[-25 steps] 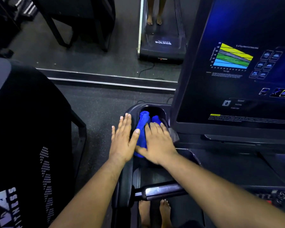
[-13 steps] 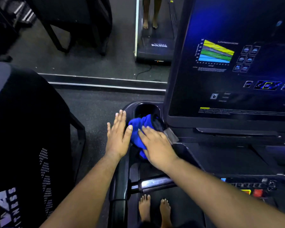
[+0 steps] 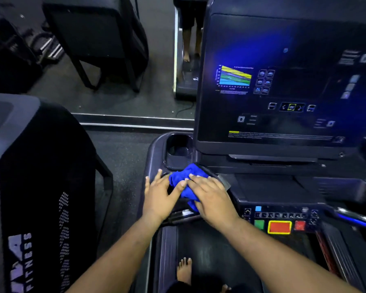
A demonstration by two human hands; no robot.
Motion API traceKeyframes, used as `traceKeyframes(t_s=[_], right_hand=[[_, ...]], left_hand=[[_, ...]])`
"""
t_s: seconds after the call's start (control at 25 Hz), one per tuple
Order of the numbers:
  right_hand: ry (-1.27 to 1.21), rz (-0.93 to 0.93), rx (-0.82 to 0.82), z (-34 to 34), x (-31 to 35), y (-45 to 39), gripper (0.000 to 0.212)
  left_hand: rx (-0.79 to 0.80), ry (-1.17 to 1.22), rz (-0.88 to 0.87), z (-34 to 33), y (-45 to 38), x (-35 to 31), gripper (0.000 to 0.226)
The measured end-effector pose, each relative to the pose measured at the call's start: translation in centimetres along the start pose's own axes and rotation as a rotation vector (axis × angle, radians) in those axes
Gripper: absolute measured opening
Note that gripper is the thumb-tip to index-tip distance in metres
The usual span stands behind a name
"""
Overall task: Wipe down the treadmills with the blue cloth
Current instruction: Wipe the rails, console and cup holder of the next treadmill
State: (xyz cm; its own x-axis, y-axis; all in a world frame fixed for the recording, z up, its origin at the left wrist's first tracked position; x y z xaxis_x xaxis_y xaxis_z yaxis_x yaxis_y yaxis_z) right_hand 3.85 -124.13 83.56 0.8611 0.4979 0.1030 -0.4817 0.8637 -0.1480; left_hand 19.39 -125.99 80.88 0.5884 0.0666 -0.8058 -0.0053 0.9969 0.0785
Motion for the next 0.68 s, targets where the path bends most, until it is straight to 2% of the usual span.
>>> traceKeyframes(t_s=[0.08,0.12,0.16,0.28,0.4,0.52,0.6,0.68], right_hand=[[-0.011,-0.003,-0.048,1.7,0.2,1.6,0.065],[-0.027,0.008,-0.061,2.6,0.1,2.6,0.066],[-0.061,0.016,-0.064,3.3,-0.3,3.6,0.067],[-0.338,-0.056,-0.048,6.0,-2.9,6.6,0.081],[-0.629,-0.324,-0.226,9.2,-8.0,10.6,0.082],[-1.034,-0.548,-0.212,9.8,-12.0,15.4,0.082],[-1.18,-0.617,-0.293,10.0,-14.3,19.0,0.065],[-1.186,-0.689,-0.431,10.5,-16.8,23.0,0.043]], left_hand=[[0.009,0.517,0.15,-1.1,1.4,-2.4,0.036],[0.004,0.691,0.194,-1.5,2.1,-3.8,0.019],[-0.025,0.756,0.206,-1.4,2.6,-5.3,0.014],[-0.06,0.864,0.245,-2.1,4.0,-9.2,0.023],[-0.032,0.894,0.174,-4.2,6.3,-14.2,0.031],[0.089,0.919,0.081,-7.9,8.7,-19.2,0.037],[0.183,0.885,0.021,-11.0,9.8,-21.6,0.031],[0.251,0.801,-0.004,-14.6,10.6,-22.8,0.021]])
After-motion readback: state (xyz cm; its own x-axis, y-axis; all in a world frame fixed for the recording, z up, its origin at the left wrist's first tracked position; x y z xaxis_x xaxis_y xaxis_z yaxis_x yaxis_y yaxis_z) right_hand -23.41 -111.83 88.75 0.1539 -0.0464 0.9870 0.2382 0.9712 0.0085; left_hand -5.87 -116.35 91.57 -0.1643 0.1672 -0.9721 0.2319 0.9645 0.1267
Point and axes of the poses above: each hand's wrist, its own y-axis away from the middle knuckle, its own z-axis out of the back of the hand, x = y × z, the point moved 7 cm from there along -y, towards the middle knuckle, and after that the axes turned 6 degrees about y, right-handed, at the moved point
